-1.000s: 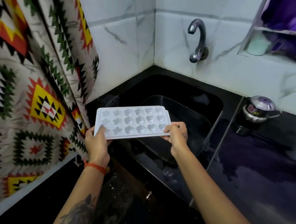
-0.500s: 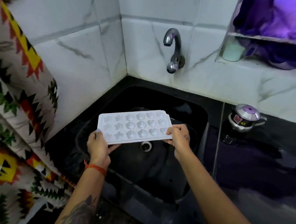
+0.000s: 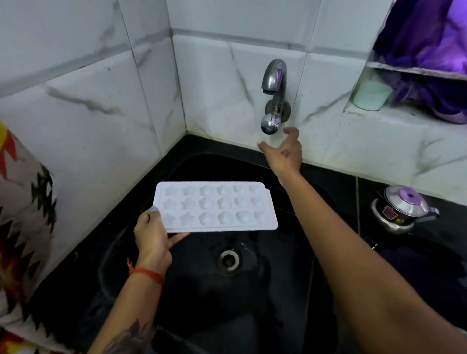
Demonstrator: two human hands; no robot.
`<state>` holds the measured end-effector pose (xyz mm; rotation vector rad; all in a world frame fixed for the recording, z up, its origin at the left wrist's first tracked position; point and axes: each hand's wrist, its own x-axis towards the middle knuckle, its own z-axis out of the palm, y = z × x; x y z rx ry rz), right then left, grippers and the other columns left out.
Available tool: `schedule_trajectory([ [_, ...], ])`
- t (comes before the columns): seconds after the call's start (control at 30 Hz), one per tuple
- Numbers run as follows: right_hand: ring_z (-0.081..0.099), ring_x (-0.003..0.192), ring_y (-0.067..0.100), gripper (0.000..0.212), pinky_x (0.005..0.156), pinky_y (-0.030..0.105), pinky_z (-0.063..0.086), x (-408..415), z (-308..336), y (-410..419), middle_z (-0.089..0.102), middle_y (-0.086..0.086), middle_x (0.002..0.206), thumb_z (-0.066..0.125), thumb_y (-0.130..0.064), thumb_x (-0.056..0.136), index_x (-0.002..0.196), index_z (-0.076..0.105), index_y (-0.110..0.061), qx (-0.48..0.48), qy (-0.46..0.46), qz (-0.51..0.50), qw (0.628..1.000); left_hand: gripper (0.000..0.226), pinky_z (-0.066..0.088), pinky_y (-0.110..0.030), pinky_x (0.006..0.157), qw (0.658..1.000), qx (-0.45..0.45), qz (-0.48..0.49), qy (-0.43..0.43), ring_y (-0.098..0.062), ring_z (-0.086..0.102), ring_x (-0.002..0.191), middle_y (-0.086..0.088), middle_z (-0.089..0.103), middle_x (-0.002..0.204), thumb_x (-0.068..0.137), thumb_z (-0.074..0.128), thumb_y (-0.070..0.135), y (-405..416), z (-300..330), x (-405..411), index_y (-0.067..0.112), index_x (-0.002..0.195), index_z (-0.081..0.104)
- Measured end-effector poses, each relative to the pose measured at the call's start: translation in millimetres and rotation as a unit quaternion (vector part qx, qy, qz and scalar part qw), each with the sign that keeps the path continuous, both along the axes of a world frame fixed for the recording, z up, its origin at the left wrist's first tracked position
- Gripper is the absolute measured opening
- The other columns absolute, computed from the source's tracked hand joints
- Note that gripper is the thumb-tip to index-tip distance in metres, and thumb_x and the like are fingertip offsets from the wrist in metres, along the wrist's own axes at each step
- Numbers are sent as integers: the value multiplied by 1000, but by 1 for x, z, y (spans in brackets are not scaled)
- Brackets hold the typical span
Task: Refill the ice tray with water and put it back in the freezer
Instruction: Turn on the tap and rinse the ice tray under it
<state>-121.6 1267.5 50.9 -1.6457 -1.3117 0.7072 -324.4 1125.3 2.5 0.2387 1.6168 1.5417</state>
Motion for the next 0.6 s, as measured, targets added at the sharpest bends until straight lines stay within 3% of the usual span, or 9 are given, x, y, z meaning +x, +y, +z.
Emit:
schedule_trajectory([
  [0.2, 48, 122, 36, 80, 98, 32, 39, -4, 1, 62, 44, 21, 133, 61, -43, 88, 150, 13, -25, -26, -131, 68, 989, 22, 52, -34, 57, 1000, 4, -5, 1, -25, 61, 101, -6, 60, 115, 100, 40, 25, 17, 1, -5, 14, 114, 52],
  [0.43, 53, 106, 39, 51, 81, 32, 41, 12, -8, 84, 52, 25, 121, 52, -22, 92, 140, 38, -16, 55, -309, 116, 942, 30, 52, -32, 56, 1000, 8, -14, 8, -24, 61, 99, -7, 60, 112, 100, 40, 25, 25, -1, -2, 9, 123, 52],
  [0.6, 48, 111, 47, 45, 93, 47, 43, 14, -11, 87, 49, 30, 123, 47, -16, 92, 137, 44, -16, 69, -392, 131, 908, 29, 52, -32, 56, 1000, 9, -18, 14, -21, 62, 94, -6, 61, 111, 100, 40, 25, 25, -2, -2, 9, 121, 52],
])
